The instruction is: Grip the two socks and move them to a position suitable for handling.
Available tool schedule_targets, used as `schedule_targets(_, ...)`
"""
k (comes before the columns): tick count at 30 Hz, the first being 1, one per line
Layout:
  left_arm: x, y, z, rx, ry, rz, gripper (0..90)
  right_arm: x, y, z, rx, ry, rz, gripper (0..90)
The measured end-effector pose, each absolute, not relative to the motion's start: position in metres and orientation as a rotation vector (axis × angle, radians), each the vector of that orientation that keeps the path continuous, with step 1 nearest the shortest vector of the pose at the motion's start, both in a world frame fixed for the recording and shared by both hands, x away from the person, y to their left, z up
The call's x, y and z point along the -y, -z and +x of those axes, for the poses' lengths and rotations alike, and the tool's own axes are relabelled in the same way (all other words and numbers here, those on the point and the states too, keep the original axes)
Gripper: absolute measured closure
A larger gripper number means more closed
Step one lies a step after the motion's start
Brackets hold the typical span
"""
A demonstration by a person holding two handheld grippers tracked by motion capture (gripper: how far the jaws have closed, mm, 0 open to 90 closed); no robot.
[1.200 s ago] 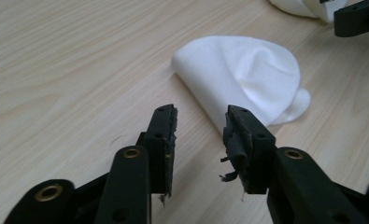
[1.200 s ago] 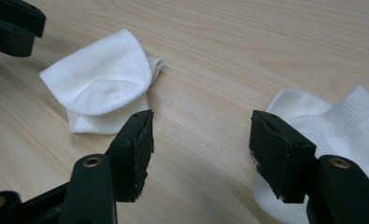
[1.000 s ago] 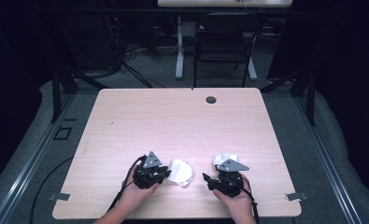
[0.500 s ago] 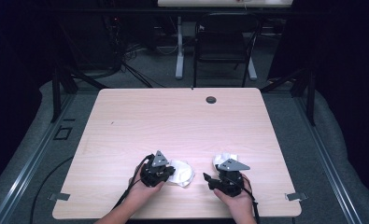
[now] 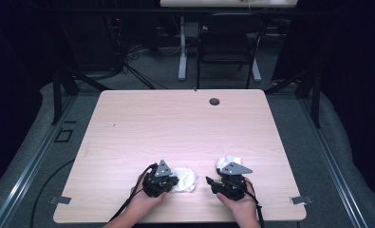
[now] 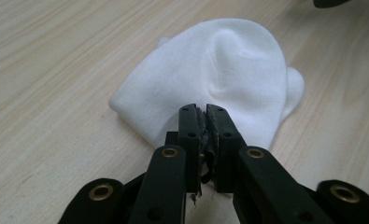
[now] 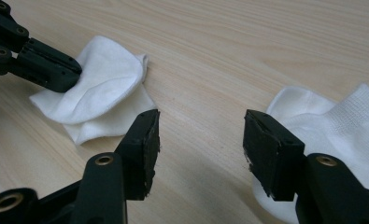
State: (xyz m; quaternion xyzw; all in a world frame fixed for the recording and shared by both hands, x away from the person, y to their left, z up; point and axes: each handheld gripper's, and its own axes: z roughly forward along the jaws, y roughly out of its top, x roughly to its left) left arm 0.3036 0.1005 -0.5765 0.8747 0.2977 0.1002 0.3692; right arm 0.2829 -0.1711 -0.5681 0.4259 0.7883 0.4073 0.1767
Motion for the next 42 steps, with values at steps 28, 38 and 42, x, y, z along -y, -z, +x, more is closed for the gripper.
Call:
schedule_targets(28, -0.111, 0.555, 0.296, -0.767, -0.241, 2.175, 53.0, 0.14, 0.566, 0.277, -2.308, -1.182, 1.113, 70.0)
schedule_targets(38, -0.075, 0.555, 0.286, -0.704, -0.305, 2.219, 50.6, 0.144, 0.566, 0.277, -2.285, -1.166, 1.145, 74.4)
schedule_targets(42, -0.062, 0.555, 0.284, -0.728, -0.32, 2.207, 50.4, 0.149, 0.565, 0.278, -2.267, -1.183, 1.173, 71.7)
